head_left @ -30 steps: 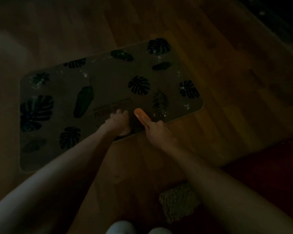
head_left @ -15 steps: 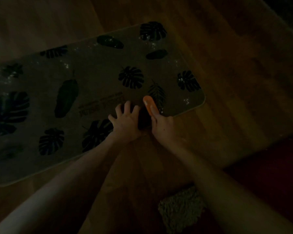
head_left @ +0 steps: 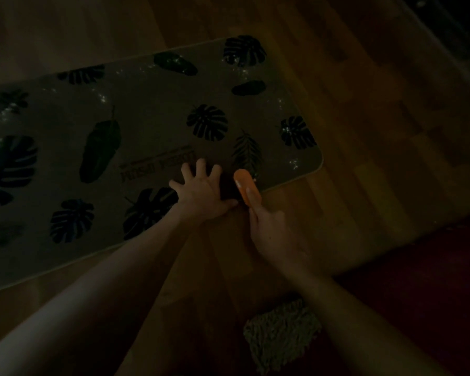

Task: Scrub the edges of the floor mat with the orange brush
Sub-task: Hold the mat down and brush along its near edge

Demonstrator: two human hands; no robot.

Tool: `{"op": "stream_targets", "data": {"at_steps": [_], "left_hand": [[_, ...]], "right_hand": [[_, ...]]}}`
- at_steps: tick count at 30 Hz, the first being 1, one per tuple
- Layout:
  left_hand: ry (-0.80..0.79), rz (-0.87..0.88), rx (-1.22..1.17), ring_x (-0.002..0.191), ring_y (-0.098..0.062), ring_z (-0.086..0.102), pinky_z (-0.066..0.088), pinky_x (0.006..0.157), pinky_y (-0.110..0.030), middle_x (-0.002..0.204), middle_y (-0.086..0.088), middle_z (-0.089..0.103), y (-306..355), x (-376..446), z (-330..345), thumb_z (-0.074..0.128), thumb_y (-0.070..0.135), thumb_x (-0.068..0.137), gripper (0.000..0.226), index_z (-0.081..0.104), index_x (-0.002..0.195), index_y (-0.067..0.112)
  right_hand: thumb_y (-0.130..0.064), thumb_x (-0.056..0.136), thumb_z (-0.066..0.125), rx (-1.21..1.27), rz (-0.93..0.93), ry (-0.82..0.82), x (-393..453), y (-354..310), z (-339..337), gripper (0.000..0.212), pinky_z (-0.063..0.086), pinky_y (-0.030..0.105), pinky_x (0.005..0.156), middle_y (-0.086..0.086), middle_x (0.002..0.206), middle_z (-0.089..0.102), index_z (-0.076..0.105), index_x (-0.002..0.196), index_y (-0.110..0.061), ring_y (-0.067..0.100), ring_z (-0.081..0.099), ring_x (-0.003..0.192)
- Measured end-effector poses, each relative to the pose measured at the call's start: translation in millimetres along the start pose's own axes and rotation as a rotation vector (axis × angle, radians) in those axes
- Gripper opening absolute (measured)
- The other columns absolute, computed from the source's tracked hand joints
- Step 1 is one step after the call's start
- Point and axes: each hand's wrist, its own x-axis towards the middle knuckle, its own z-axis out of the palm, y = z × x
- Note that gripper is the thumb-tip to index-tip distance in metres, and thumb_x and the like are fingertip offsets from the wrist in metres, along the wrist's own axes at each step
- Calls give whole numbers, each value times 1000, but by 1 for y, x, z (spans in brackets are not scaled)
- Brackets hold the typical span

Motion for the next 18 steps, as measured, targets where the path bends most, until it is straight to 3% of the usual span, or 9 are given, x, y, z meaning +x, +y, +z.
{"op": "stream_targets", "data": {"at_steps": [3,5,7,10,14,18], "left_hand": [[37,-19,34,140,-48,14,29,102,-74,153,-12,13,7,-1,-1,58,70,82,82,23,144,29],[30,-51,37,141,-48,13,29,103,-74,154,-13,11,11,1,-3,60,69,82,84,21,145,29],[3,-80,16,141,-48,12,27,103,-74,154,-13,9,14,2,-4,63,68,81,88,19,146,29],[-13,-88,-5,142,-49,9,25,104,-76,155,-14,7,16,5,-6,67,65,80,92,16,147,28],[-46,-102,-19,143,-49,4,23,105,-77,157,-12,2,16,8,-5,67,64,80,93,11,149,33],[-69,-91,-16,144,-50,2,22,105,-77,158,-13,-2,16,10,-5,64,64,83,92,7,152,42]], "right_hand": [[-36,107,33,37,2,31,23,7,1,57,34,30,55,19,89,65,8,158,-41,18,41,54],[-40,106,32,2,-1,84,42,13,3,57,34,32,56,18,90,65,9,158,-40,22,47,59],[-39,106,35,9,33,134,57,18,-3,57,39,35,61,20,99,65,14,159,-37,32,59,76],[-38,106,35,10,76,164,76,21,-17,56,38,36,65,22,103,65,16,158,-37,38,62,88],[-36,106,35,33,44,152,63,19,-10,56,41,36,63,16,91,64,15,158,-36,35,61,79],[-41,106,29,1,-10,192,18,21,19,58,44,35,53,9,68,61,-2,156,-47,24,54,54]]}}
